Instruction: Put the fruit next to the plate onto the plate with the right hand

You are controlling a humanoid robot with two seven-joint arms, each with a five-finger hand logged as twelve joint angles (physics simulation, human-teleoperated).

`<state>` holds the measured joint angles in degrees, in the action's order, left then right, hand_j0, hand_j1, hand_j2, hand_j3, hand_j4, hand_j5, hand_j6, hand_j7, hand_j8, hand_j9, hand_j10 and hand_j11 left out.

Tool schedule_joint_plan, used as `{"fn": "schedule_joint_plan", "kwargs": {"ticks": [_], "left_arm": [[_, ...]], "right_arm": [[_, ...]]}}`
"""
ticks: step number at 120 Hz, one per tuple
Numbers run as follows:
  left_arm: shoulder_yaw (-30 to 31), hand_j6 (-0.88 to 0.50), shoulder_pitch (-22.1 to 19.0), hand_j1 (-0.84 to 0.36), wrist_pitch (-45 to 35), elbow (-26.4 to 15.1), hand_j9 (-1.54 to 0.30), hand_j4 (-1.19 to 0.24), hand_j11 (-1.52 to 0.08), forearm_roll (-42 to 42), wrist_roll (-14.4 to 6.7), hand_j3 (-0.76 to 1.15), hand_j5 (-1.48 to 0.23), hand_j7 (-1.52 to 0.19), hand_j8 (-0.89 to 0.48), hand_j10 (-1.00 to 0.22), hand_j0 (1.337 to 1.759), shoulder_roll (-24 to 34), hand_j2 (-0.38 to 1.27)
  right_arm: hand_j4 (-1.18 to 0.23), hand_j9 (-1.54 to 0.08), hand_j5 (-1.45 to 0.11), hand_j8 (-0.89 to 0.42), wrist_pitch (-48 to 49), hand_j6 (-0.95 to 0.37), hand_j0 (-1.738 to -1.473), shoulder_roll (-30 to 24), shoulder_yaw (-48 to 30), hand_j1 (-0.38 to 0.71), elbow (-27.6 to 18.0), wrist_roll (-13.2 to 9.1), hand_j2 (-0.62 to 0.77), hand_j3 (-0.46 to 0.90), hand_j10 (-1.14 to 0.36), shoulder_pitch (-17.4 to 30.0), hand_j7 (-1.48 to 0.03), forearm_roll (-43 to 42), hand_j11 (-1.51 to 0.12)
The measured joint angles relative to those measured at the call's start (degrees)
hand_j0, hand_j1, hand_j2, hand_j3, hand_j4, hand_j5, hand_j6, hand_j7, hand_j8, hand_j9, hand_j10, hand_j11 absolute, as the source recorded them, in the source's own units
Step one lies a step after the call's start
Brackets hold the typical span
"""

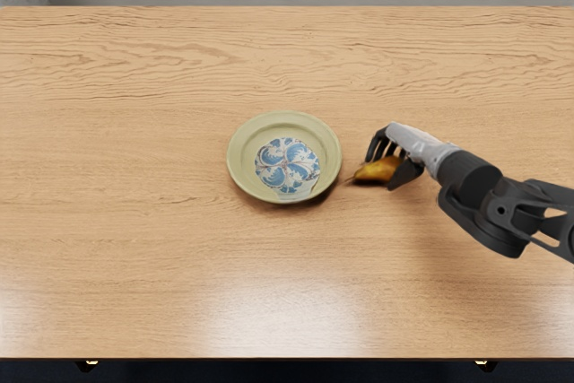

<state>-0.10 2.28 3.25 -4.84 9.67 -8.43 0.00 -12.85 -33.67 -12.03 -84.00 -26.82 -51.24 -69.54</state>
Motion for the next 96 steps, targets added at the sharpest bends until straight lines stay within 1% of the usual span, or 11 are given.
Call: {"fn": "schedule_joint_plan", "kwargs": {"ticks": [28,52,77,96], "left_arm": [[0.00,-0.02,0.00,0.32,0.00,0.00,-0.03,-0.02,-0.03,0.00,0.00,0.00,-0.03,-0.03,-0.02,-0.02,1.658,0.00,0.00],[0.00,-0.02,0.00,0.32,0.00,0.00,-0.03,-0.02,-0.03,0.00,0.00,0.00,-0.03,-0.03,-0.02,-0.02,1.658,0.00,0.00],[0.00,-0.02,0.00,0.32,0.00,0.00,-0.03,-0.02,-0.03,0.00,0.00,0.00,-0.03,-0.03,-0.02,-0.02,1.658,0.00,0.00],[0.00,-0.02,0.00,0.32,0.00,0.00,-0.03,-0.02,-0.03,0.00,0.00,0.00,-0.03,-0.03,-0.02,-0.02,1.658,0.00,0.00]], "right_arm": [[-0.66,-0.90,-0.89,-0.45,1.03,-0.54,-1.657,-3.66,-0.53,0.28,-0.89,0.12,0.25,0.00,-0.57,-0.31,-0.87,1.53,-0.91],[-0.67,-0.90,-0.89,-0.45,6.17,-0.54,-1.657,-6.20,-4.48,0.28,-2.80,0.27,0.25,0.00,-0.57,-0.75,-0.88,4.75,-0.91],[-0.67,-0.91,-0.90,-0.45,13.69,-0.53,-1.658,-6.93,-9.92,0.28,-4.02,0.21,0.26,0.00,-0.57,-1.06,-0.88,9.00,-0.92],[-0.68,-0.94,-0.92,-0.44,17.37,-0.52,-1.658,-5.75,-11.90,0.29,-4.74,0.11,0.29,0.00,-0.57,-2.92,-0.90,11.83,-0.95]]}}
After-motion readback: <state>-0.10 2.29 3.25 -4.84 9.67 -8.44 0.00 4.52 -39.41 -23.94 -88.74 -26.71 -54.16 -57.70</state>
